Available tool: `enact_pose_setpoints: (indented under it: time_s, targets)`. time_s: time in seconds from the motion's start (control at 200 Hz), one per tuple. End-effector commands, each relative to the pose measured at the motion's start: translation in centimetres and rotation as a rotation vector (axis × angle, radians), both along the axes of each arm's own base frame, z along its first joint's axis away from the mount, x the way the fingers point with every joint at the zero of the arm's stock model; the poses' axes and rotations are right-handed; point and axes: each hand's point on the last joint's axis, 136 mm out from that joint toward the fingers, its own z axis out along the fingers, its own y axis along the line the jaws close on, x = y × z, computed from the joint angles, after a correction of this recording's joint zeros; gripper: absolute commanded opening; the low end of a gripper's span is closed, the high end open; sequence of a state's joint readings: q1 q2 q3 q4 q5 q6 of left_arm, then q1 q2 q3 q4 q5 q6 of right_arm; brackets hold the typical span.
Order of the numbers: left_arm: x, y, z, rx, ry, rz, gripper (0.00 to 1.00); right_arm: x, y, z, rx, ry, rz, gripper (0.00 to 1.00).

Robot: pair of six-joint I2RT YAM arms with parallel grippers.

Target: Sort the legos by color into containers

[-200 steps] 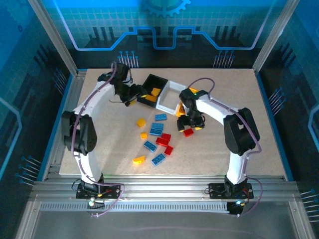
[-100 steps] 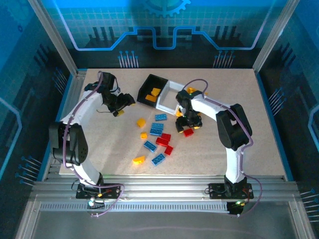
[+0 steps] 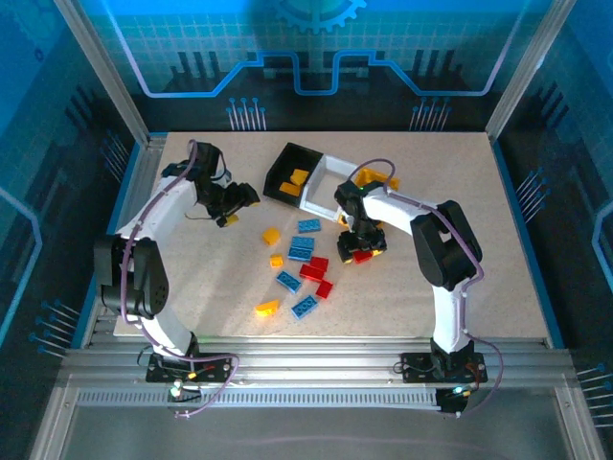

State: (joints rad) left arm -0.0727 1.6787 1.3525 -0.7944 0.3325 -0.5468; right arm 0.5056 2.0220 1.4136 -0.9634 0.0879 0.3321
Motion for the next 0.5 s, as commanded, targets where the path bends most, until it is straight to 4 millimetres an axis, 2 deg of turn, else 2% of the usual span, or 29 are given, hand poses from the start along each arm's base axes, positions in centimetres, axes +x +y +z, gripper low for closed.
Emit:
enact_pose_setpoints:
  time_s: [0.0, 0.285, 0.345, 0.495]
  targets:
    - [-0.6, -0.2, 0.7, -0.027, -0.023, -0.016, 0.70, -0.7, -0.1, -0.2, -0.016, -0.002, -0.010, 0.69]
    - [-1.1, -0.1, 0.5, -0.027, -0.017, -0.008, 0.70, -0.3, 0.0, 0.5, -0.012, -0.027, -0.012, 0.55]
    - [-1.1, -0.1, 0.6, -0.025, -0.020, -0.009, 0.70, -0.2, -0.1, 1.0, -0.011, -0.038, -0.011, 0.51]
    - [-1.4, 0.0, 0.6, -0.021, -0.021, -0.011, 0.71, 0.0, 0.0, 2.9, 0.001, -0.066, -0.012, 0.50]
